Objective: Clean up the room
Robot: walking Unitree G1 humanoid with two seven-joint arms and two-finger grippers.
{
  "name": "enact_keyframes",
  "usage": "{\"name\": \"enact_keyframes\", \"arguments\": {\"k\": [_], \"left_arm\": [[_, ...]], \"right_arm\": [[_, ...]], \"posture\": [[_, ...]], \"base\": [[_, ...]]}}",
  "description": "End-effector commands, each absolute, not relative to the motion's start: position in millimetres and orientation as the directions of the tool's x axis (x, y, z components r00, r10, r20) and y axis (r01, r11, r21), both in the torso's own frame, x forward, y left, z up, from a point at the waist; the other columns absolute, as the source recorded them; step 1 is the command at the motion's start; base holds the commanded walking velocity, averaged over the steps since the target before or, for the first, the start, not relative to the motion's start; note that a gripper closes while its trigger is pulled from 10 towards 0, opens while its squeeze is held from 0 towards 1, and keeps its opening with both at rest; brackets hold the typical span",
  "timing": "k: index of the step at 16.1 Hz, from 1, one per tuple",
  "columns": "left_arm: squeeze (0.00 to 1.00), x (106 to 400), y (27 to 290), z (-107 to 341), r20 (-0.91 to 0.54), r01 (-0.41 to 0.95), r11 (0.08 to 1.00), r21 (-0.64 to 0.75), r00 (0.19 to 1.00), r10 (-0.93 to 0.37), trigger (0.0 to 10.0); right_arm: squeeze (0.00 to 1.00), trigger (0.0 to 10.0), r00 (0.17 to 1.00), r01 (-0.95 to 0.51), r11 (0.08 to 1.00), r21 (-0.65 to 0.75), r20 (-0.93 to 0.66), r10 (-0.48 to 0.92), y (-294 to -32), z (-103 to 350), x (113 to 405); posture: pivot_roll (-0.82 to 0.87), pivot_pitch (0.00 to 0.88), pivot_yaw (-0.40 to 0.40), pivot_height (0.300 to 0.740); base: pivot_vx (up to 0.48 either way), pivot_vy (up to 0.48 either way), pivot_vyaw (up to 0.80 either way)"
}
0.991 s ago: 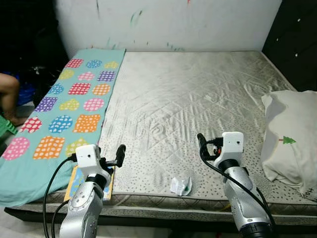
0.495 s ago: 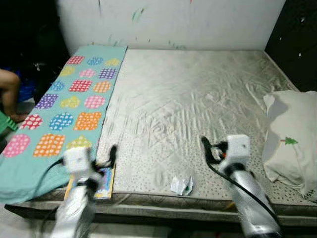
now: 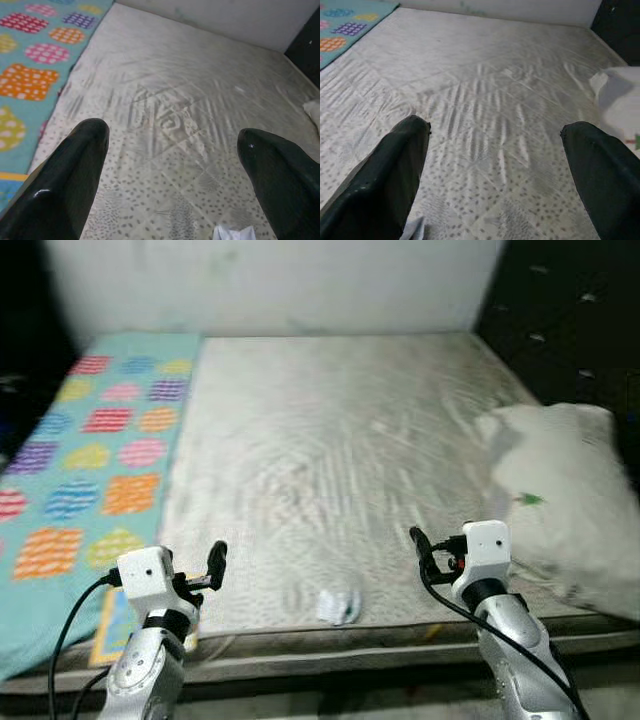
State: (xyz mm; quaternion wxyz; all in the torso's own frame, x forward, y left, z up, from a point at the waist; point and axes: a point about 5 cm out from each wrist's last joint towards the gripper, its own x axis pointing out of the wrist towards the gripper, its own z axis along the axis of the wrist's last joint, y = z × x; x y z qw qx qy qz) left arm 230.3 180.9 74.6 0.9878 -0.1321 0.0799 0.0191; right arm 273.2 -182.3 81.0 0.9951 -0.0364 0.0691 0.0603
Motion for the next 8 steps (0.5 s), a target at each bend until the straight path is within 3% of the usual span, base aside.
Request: {"name": "enact_keyframes", "arguments": {"k": [1, 8], "left_arm": [[0.0, 227.6, 185.1, 76.5, -0.165, -0.073, 0.963, -0.259, 0.986, 0.031, 10.0], [0.0, 227.0, 183.7, 76.9, -0.168, -0.066, 0.965, -0.255, 0.986, 0.022, 10.0]], "right_arm": [[0.0, 10.0, 0.986, -0.131, 0.99, -0.06, -0.114, 0.124, -178.3, 89.6, 275.4], [0.0, 10.0, 0.979, -0.174, 0.984, -0.019, -0.109, 0.171, -169.0, 92.3, 274.2]], "posture": [[-0.12, 0.045, 0.002, 0.74], [-0.12, 0.06, -0.006, 0.74]], "base": [[0.0, 0.0, 0.0], [0.0, 0.0, 0.0]]}}
